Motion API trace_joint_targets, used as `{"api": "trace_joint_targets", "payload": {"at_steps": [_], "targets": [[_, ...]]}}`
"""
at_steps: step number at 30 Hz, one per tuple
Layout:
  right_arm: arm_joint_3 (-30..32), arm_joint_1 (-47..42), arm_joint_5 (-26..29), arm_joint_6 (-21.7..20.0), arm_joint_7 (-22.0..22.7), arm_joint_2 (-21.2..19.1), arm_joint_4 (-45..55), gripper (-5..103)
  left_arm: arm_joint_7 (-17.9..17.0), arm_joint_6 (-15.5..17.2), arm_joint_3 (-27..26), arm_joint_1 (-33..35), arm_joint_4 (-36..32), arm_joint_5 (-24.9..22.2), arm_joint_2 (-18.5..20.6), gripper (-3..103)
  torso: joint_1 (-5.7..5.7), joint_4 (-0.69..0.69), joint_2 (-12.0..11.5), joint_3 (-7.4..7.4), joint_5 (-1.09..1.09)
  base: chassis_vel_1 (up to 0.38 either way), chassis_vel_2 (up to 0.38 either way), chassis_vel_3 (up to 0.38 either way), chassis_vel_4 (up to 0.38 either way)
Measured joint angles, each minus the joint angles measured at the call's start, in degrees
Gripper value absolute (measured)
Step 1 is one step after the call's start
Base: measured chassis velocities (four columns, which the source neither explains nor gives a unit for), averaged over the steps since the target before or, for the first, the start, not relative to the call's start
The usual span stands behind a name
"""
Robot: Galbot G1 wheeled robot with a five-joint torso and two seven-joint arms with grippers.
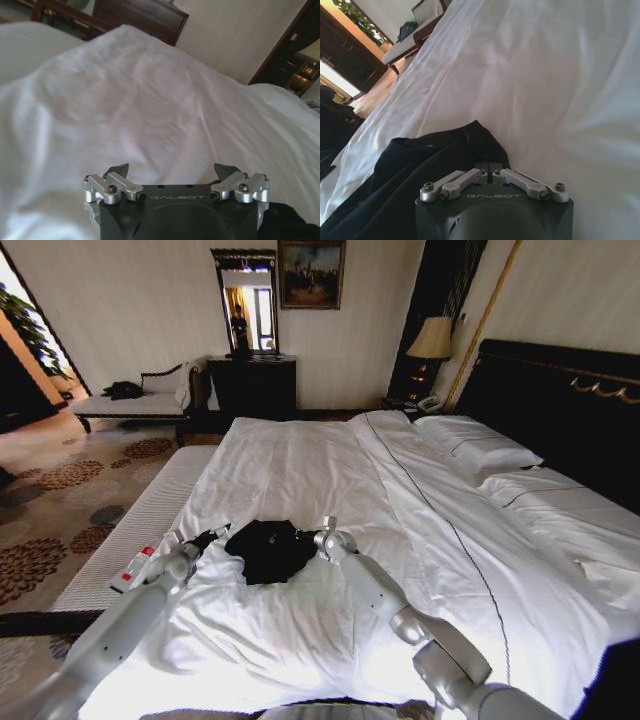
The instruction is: Fold the clothes on the bed.
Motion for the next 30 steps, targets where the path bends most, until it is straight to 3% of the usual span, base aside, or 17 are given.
{"api": "trace_joint_targets", "payload": {"at_steps": [6,12,15,19,21,24,30], "targets": [[0.1,0.0,-0.6,0.1,-0.1,0.5,-0.4,0,-0.1,1.0,2.7,-2.9,3.3,-4.0,-3.0,96,0.00,0.01,0.0,0.00,0.00,0.000,0.000,0.000,0.000],[0.1,0.3,-0.9,0.2,-0.1,0.5,-1.0,0,0.6,1.3,5.1,-5.6,8.3,-3.1,-5.5,94,-0.01,0.01,0.0,0.00,-0.01,0.000,0.000,0.000,0.000],[0.2,0.3,-1.1,0.3,-0.1,0.5,-1.3,0,0.8,1.4,5.7,-6.7,9.7,-2.9,-6.1,85,0.00,0.00,0.0,0.00,0.00,0.000,0.000,0.000,0.000],[0.6,0.3,-1.4,0.4,-0.2,0.8,-1.7,0,1.0,1.7,6.5,-7.0,9.7,-2.2,-6.6,64,0.00,0.00,0.0,0.00,0.00,0.000,0.000,0.000,0.000],[0.7,0.3,-1.5,0.5,-0.3,0.9,-1.8,0,1.2,1.7,6.6,-6.7,9.7,-1.6,-6.6,64,0.00,0.00,0.0,0.00,0.01,0.000,0.000,0.000,0.000],[1.0,0.3,-1.7,0.6,-0.9,0.8,-2.1,0,1.3,1.6,6.6,-5.4,9.1,0.1,-6.7,53,-0.01,0.02,0.0,0.00,0.00,0.000,0.000,0.000,0.000],[1.3,0.6,-1.8,0.8,-1.1,0.7,-2.5,0,1.3,1.6,6.8,-4.3,7.9,1.1,-6.6,50,-0.01,0.00,0.0,0.00,0.00,0.000,0.000,0.000,0.000]]}}
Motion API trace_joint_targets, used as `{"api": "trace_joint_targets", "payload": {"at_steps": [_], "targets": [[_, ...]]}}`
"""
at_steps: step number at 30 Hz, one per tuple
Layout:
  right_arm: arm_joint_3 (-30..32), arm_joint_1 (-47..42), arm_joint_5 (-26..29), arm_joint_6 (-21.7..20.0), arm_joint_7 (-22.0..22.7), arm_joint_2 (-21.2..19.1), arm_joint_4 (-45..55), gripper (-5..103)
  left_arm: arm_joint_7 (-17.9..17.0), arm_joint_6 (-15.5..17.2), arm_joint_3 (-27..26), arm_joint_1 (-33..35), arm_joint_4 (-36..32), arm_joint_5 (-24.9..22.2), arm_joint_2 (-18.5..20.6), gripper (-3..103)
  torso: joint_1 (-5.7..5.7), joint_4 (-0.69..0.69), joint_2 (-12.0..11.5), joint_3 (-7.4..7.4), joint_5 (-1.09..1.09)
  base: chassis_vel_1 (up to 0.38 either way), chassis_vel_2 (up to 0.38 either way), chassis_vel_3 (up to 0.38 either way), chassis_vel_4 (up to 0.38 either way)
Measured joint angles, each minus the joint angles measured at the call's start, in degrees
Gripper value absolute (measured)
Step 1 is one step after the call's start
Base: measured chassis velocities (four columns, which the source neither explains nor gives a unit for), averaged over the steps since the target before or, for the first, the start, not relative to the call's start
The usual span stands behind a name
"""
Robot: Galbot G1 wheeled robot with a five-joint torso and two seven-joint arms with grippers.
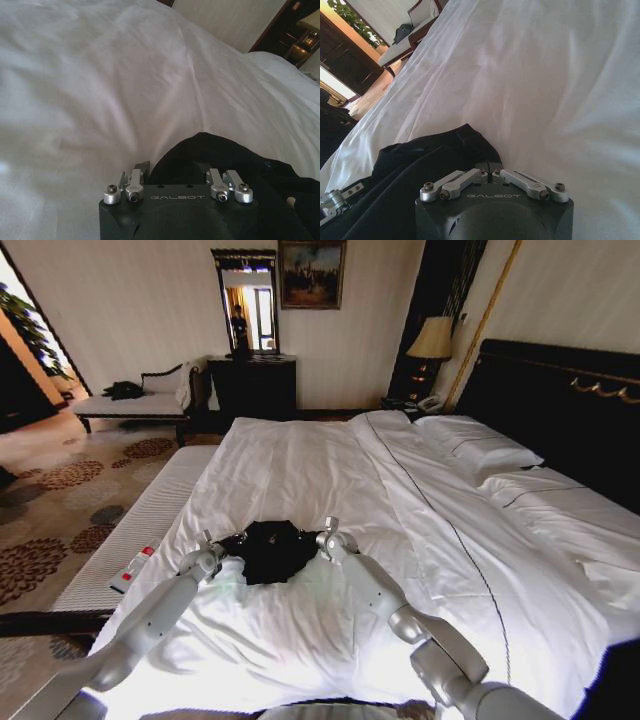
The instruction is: Fold the clothes on the bed.
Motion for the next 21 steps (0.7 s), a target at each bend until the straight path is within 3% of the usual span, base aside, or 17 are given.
{"api": "trace_joint_targets", "payload": {"at_steps": [4,10,15,17,21], "targets": [[0.0,0.2,0.0,0.0,0.0,0.0,0.0,0,-0.1,0.0,0.0,0.0,0.0,0.0,0.0,49,0.00,0.01,0.0,0.00,0.00,0.000,0.000,0.000,0.000],[-0.1,0.4,0.2,0.0,0.1,0.0,-0.2,0,-0.2,-0.1,0.0,-0.1,0.1,0.0,-0.2,37,0.00,0.00,0.0,0.00,0.00,0.000,0.000,0.000,0.000],[-0.1,0.3,0.3,0.0,0.3,0.0,-0.1,0,-0.3,-0.2,0.0,-0.3,0.3,0.0,-0.3,20,0.00,0.00,0.0,0.00,0.00,0.000,0.000,0.000,0.000],[-0.1,0.3,0.3,0.0,0.4,0.0,-0.1,0,-0.4,-0.2,0.0,-0.3,0.3,0.1,-0.3,20,0.00,0.00,0.0,0.00,0.00,0.000,0.000,0.000,0.000],[-0.1,0.3,0.7,0.0,0.6,-0.1,0.2,0,-0.5,-0.3,0.0,-0.3,-0.1,0.2,-0.1,2,0.00,0.00,0.0,0.00,0.00,0.000,0.000,0.000,0.000]]}}
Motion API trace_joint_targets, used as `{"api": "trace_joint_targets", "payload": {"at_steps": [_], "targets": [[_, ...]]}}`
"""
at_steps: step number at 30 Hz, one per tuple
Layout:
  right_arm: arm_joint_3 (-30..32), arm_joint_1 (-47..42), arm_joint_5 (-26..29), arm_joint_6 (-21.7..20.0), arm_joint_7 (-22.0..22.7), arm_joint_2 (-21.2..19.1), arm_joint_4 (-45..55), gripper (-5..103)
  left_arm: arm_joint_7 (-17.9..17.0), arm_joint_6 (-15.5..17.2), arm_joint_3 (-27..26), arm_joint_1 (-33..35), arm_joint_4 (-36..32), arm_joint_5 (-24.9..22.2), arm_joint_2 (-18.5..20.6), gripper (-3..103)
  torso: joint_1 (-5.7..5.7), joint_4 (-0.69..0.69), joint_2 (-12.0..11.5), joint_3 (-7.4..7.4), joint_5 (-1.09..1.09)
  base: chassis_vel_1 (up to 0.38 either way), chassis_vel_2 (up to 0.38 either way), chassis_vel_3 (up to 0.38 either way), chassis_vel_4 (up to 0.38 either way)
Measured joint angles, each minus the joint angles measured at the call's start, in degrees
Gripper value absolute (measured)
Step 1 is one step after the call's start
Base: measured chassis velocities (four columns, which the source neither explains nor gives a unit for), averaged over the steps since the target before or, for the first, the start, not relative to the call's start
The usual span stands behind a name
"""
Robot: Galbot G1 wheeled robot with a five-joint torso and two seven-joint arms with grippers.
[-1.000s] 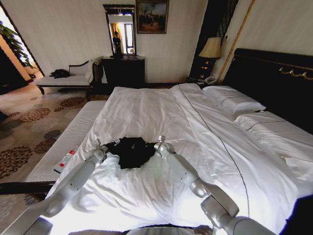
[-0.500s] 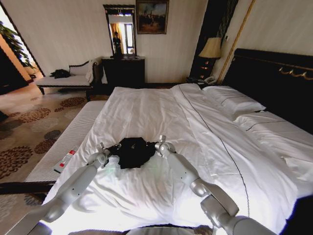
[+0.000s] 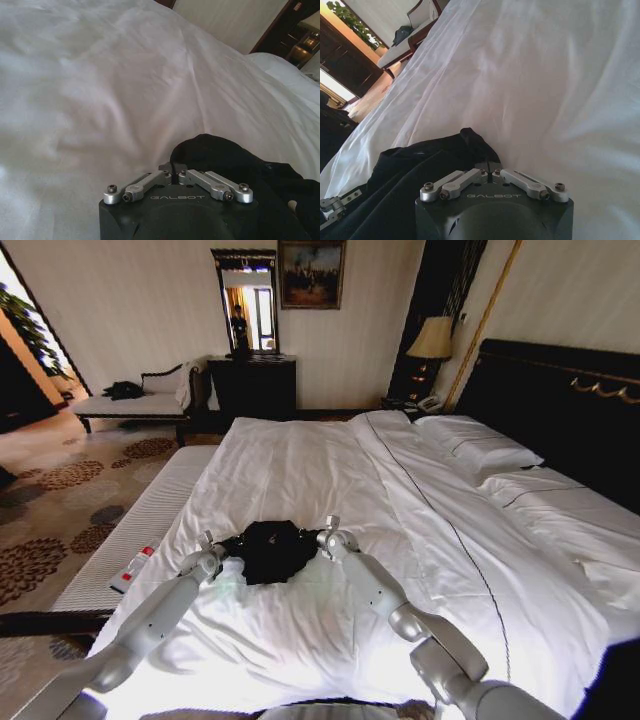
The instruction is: Fold the clothes on the bed.
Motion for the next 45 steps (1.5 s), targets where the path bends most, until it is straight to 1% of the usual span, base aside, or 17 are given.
{"api": "trace_joint_targets", "payload": {"at_steps": [13,17,20,22,24,25,26,28,30,33,35,39,40,41,42,43,45], "targets": [[0.0,-0.3,0.8,-0.1,0.5,-0.3,1.0,0,-0.6,0.0,-0.6,0.7,-2.1,-0.3,0.8,0,0.00,0.00,0.0,0.00,0.00,0.000,0.000,0.000,0.000],[0.0,-0.7,1.7,-0.1,1.0,-0.9,3.0,0,-1.0,0.0,-1.6,1.3,-5.3,-0.8,1.7,0,0.00,0.01,0.0,0.00,0.00,0.000,0.000,0.000,0.000],[-0.3,-1.2,4.1,-0.5,2.3,-2.2,8.0,0,-1.7,-0.1,-3.4,3.1,-11.8,-2.1,4.1,0,0.00,-0.02,0.0,0.00,0.00,0.000,0.000,0.000,0.000],[-0.4,-1.2,4.6,-0.6,2.5,-2.4,8.7,0,-1.9,-0.1,-3.9,3.6,-12.8,-2.3,4.5,0,0.00,-0.01,0.0,0.00,0.00,0.000,0.000,0.000,0.000],[-1.1,-1.1,5.8,-0.7,3.2,-3.0,11.0,0,-2.6,-0.4,-6.2,5.8,-16.0,-2.6,6.2,0,0.00,-0.01,0.0,0.00,0.00,0.000,0.000,0.000,0.000],[-1.6,-0.9,6.3,-0.7,3.5,-3.3,12.0,0,-2.8,-0.6,-7.3,7.0,-17.4,-2.8,7.0,0,0.00,0.03,0.0,0.00,-0.01,0.000,0.000,0.000,0.000],[-1.6,-0.9,6.3,-0.7,3.5,-3.3,12.0,0,-2.8,-0.6,-7.3,7.0,-17.4,-2.8,7.0,0,0.00,0.03,0.0,0.00,-0.01,0.000,0.000,0.000,0.000],[-2.3,-0.5,9.0,-1.1,4.9,-4.7,15.6,0,-2.9,-1.0,-10.2,9.8,-20.9,-3.7,9.5,0,0.00,0.03,0.0,0.00,-0.01,0.000,0.000,0.000,0.000],[-2.3,-0.4,9.7,-1.3,5.4,-5.1,16.7,0,-2.9,-1.0,-10.6,10.3,-21.5,-3.8,10.0,0,0.00,0.03,0.0,0.00,-0.01,0.000,0.000,0.000,0.000],[-2.3,0.1,13.6,-1.8,7.7,-7.5,21.9,0,-3.3,-1.0,-13.9,11.9,-24.2,-4.5,12.0,0,0.00,-0.01,0.0,0.00,-0.01,0.000,0.000,0.000,0.000],[-2.3,0.4,15.3,-1.9,8.9,-9.0,24.8,0,-3.5,-1.2,-15.8,12.4,-26.1,-4.7,13.2,0,0.00,0.00,0.0,0.00,-0.01,0.000,0.000,0.000,0.000],[-2.2,0.8,16.4,-2.0,9.8,-10.0,26.6,0,-3.7,-1.2,-17.1,12.6,-28.0,-5.4,14.1,0,0.00,0.01,0.0,0.00,0.00,0.000,0.000,0.000,0.000],[-2.1,1.3,17.8,-2.1,10.8,-11.3,28.5,0,-4.0,-1.2,-18.1,12.5,-30.0,-6.0,15.1,0,0.00,0.01,0.0,0.00,0.00,0.000,0.000,0.000,0.000],[-1.2,3.2,21.9,-2.4,13.8,-15.5,34.3,0,-5.9,-1.0,-19.6,10.5,-35.1,-8.1,17.9,0,0.00,-0.01,0.0,0.00,0.01,0.000,0.000,0.000,0.000],[-0.9,4.3,23.1,-2.3,14.8,-17.6,36.3,0,-6.5,-0.8,-20.3,10.0,-37.1,-9.4,19.2,0,0.00,-0.01,0.0,0.00,0.00,0.000,0.000,0.000,0.000],[-0.9,4.3,23.1,-2.3,14.8,-17.6,36.3,0,-6.5,-0.8,-20.3,10.0,-37.1,-9.4,19.2,0,0.00,-0.01,0.0,0.00,0.00,0.000,0.000,0.000,0.000],[-0.5,6.1,25.1,-2.3,16.0,-20.3,38.7,0,-6.8,-0.7,-21.4,9.5,-39.4,-11.0,21.0,0,0.00,0.00,0.0,0.00,0.01,0.000,0.000,0.000,0.000]]}}
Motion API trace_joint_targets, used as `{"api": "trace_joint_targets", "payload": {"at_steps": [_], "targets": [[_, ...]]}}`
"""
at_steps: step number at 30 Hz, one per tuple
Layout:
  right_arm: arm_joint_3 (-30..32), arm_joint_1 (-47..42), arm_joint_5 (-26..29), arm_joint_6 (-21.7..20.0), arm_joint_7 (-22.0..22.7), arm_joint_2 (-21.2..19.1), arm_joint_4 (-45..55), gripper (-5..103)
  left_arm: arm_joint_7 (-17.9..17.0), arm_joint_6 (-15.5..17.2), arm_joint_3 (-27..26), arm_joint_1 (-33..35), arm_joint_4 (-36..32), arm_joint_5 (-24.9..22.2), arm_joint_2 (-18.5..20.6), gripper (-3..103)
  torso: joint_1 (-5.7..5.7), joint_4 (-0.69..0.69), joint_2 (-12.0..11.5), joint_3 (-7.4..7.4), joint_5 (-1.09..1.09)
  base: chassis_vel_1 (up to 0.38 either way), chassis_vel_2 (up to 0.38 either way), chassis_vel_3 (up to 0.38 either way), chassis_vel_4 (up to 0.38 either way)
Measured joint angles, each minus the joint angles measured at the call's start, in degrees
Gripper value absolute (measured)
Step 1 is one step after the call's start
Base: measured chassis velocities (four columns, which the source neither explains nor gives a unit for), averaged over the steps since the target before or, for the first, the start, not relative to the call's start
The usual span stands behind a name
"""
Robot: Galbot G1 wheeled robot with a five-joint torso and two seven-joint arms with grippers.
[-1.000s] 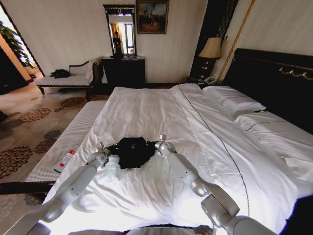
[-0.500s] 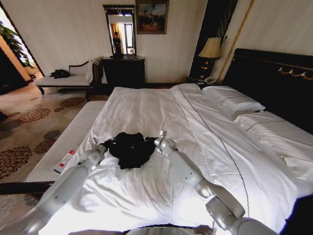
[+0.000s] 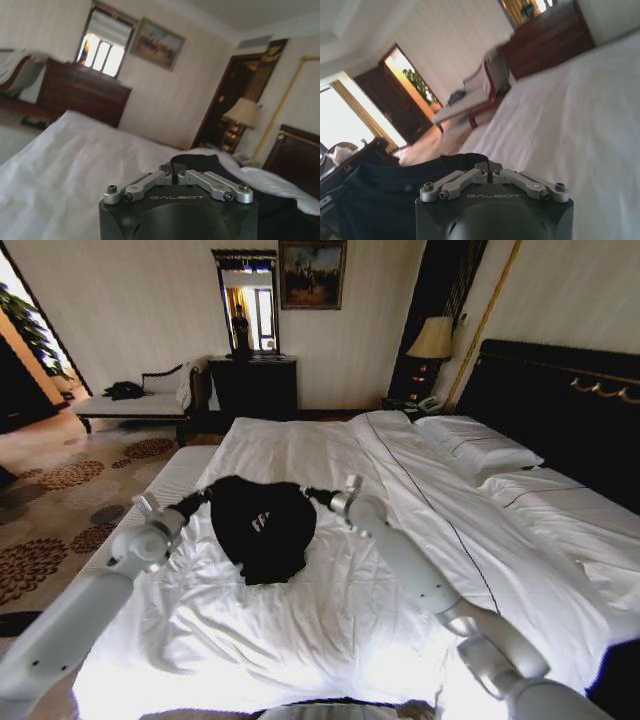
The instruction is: Fold the clothes on the bed.
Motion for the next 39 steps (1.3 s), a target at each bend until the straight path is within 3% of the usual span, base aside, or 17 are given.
{"api": "trace_joint_targets", "payload": {"at_steps": [3,16,28,39], "targets": [[0.7,3.6,4.0,0.0,2.3,-4.1,3.6,0,-0.7,0.2,-1.1,-1.3,-2.8,-2.2,2.9,0,0.00,0.00,0.0,0.00,0.00,0.000,0.000,0.000,0.000],[2.4,14.1,16.3,0.2,7.6,-11.5,12.0,0,-3.5,1.3,-3.4,-9.3,-8.4,-7.6,11.8,0,0.00,0.00,0.0,0.00,-0.01,0.000,0.000,0.000,0.000],[3.8,21.5,22.7,0.3,8.6,-14.7,14.8,0,-3.7,1.5,-3.6,-18.1,-10.5,-11.8,17.5,0,0.00,0.01,0.0,0.00,-0.01,0.000,0.000,0.000,0.000],[5.6,27.8,29.2,0.5,9.7,-18.0,18.5,0,-3.4,1.5,-6.5,-22.7,-14.2,-20.2,25.6,0,0.00,0.01,0.0,0.00,-0.01,0.000,0.000,0.000,0.000]]}}
